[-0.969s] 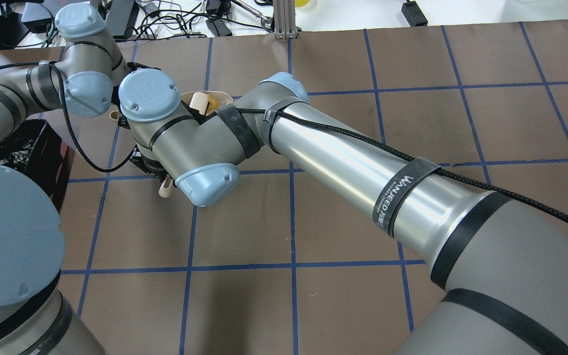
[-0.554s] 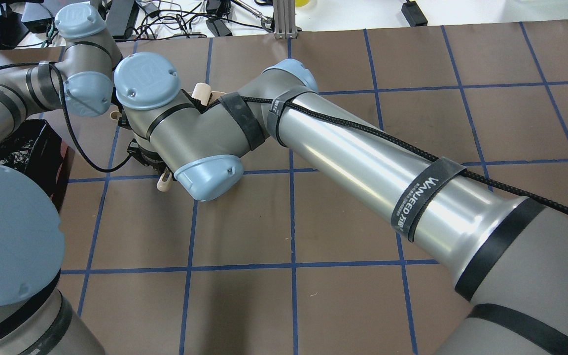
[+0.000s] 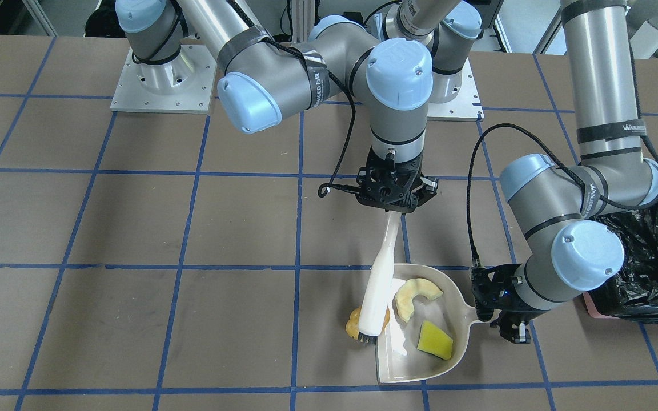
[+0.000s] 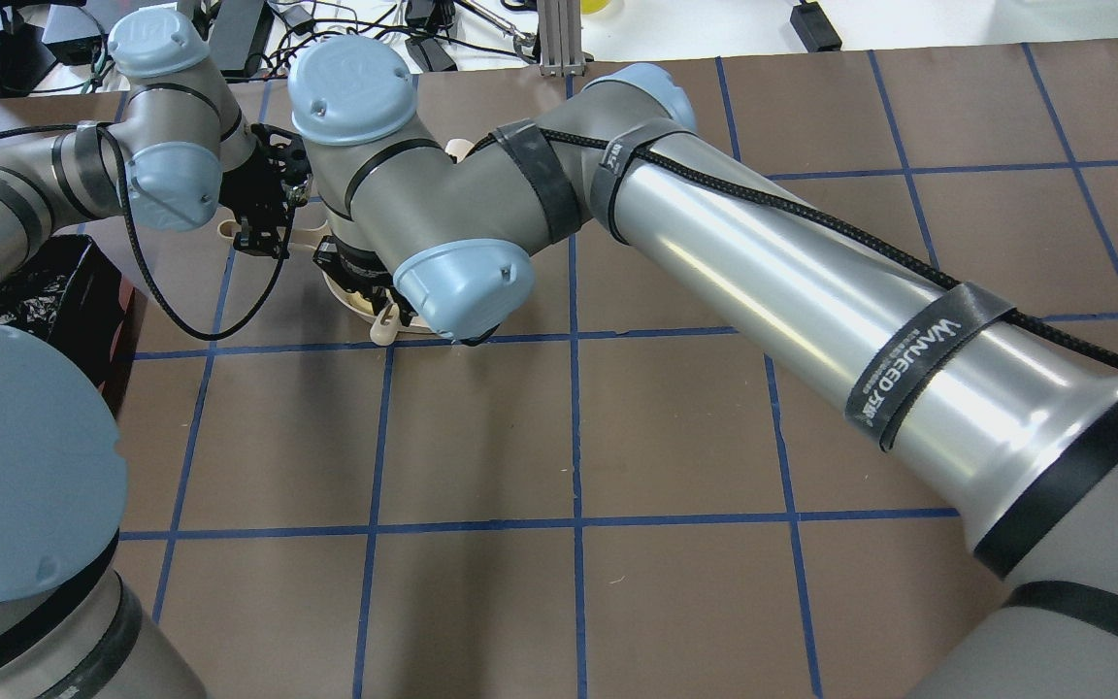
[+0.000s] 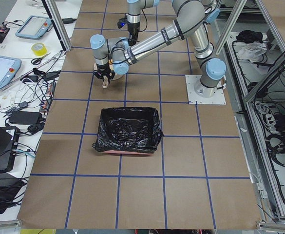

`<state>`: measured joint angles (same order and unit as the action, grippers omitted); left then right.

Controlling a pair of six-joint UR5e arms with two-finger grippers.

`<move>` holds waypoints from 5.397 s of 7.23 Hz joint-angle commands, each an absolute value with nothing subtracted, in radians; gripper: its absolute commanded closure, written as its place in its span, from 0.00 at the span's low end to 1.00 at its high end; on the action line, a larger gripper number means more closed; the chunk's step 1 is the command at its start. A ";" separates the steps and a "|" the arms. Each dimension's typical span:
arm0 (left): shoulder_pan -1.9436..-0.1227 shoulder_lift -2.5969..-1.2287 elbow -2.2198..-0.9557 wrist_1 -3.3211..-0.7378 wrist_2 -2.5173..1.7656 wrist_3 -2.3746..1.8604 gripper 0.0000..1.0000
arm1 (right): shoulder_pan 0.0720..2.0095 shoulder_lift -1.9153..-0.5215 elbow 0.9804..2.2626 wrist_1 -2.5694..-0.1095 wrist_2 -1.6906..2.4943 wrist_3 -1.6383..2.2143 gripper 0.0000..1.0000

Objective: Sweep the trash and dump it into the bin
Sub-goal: 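Sweep the brown potato into the dustpan with the right-held brush, then lift the loaded dustpan with the left gripper while the right withdraws the brush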

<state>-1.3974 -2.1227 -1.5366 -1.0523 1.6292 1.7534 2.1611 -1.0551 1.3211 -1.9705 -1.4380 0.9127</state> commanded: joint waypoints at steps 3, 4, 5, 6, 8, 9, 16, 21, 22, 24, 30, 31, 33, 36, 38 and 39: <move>-1.397 -2.125 -1.537 -1.052 1.629 1.753 1.00 | 2.067 -1.055 1.331 -1.885 -1.546 0.706 1.00; -1.397 -2.125 -1.537 -1.052 1.629 1.752 1.00 | 2.053 -1.046 1.350 -1.899 -1.566 0.649 1.00; -1.397 -2.125 -1.537 -1.052 1.629 1.752 1.00 | 2.046 -1.026 1.367 -1.910 -1.577 0.623 1.00; -1.397 -2.125 -1.539 -1.052 1.631 1.752 1.00 | 2.046 -0.990 1.373 -1.955 -1.607 0.621 1.00; -1.397 -2.125 -1.539 -1.051 1.631 1.752 1.00 | 2.046 -0.936 1.371 -2.020 -1.609 0.626 1.00; -1.397 -2.125 -1.539 -1.052 1.631 1.752 1.00 | 2.049 -0.931 1.371 -2.019 -1.608 0.646 1.00; -1.401 -2.126 -1.536 -1.052 1.640 1.744 1.00 | 2.137 -0.897 1.348 -2.097 -1.525 0.854 1.00; -1.419 -2.126 -1.531 -1.052 1.646 1.746 1.00 | 2.210 -0.891 1.310 -2.137 -1.513 0.860 1.00; -1.419 -2.126 -1.532 -1.052 1.644 1.746 1.00 | 2.212 -0.891 1.310 -2.144 -1.514 0.868 1.00; -1.419 -2.126 -1.531 -1.052 1.644 1.747 1.00 | 2.195 -0.900 1.302 -2.140 -1.514 0.835 1.00; -1.419 -2.123 -1.534 -1.052 1.632 1.749 1.00 | 2.074 -1.007 1.318 -1.952 -1.583 0.683 1.00; -1.416 -2.118 -1.537 -1.052 1.626 1.749 1.00 | 2.000 -1.066 1.321 -1.830 -1.585 0.605 1.00; -1.394 -2.096 -1.548 -1.052 1.534 1.746 1.00 | 1.848 -1.191 1.400 -1.733 -1.641 0.374 1.00; -1.278 -2.065 -1.546 -1.182 1.212 1.732 1.00 | 1.631 -1.316 1.595 -1.823 -1.690 0.081 1.00; -1.201 -2.019 -1.536 -1.297 1.163 1.750 1.00 | 1.458 -1.339 1.660 -1.879 -1.681 -0.130 1.00; -1.194 -1.996 -1.536 -1.321 1.167 1.750 1.00 | 1.386 -1.339 1.689 -1.935 -1.680 -0.220 1.00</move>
